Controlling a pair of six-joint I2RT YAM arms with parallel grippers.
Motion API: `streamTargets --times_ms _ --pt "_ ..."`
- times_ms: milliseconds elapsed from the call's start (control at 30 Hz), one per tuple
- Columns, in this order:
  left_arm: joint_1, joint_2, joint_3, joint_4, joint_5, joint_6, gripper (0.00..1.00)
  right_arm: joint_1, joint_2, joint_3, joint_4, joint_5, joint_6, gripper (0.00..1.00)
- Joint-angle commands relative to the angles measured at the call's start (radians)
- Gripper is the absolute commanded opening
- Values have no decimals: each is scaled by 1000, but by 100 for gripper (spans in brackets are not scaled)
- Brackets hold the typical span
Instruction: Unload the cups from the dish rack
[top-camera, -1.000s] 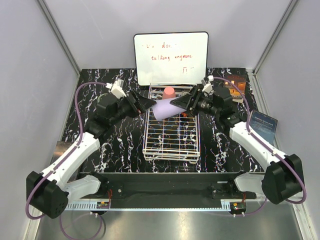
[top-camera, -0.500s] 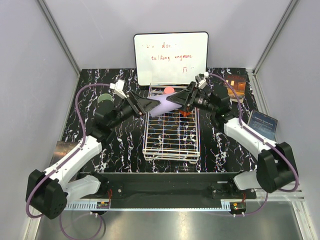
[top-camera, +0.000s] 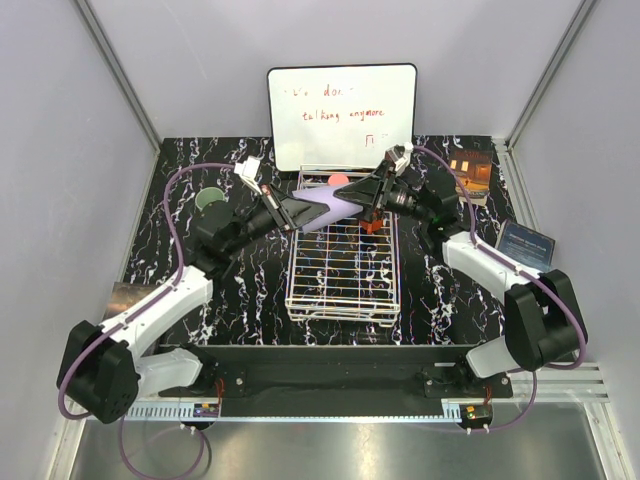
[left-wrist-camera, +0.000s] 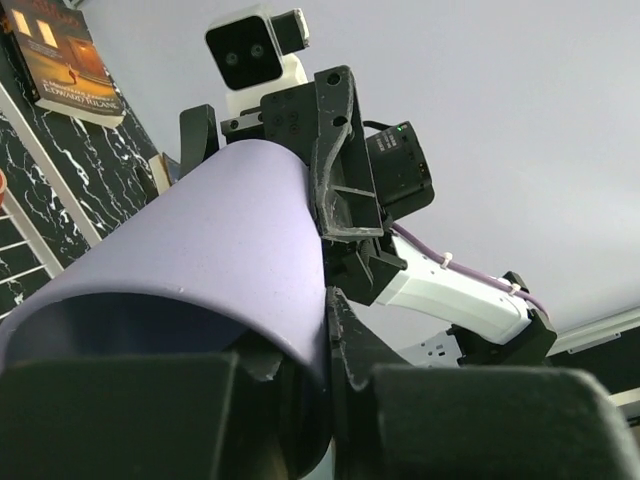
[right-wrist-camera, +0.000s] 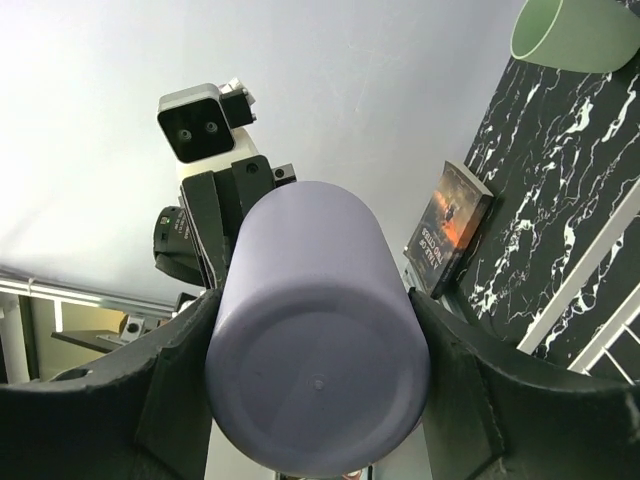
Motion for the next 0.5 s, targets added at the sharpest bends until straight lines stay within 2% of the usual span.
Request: streamTargets --times_ms 0,67,100,133,200,267,467 --pt "-14 25 37 8 47 31 0 10 -23 36 -51 -58 -80 20" --pt "-12 16 67 -130 23 104 0 10 -48 43 -134 -58 -108 50" --pt "-14 12 89 -190 13 139 0 10 -59 60 -177 -48 -155 77" --pt "-14 8 131 -316 0 175 0 10 -88 71 -232 -35 -192 86" --pt "-14 -9 170 -470 -46 271 0 10 -123 114 -417 20 -313 99" --pt "-11 -33 211 -546 -100 351 0 10 -172 149 -576 60 -388 100" --pt "-4 -89 326 -799 -267 506 0 10 -267 287 -872 268 -595 100"
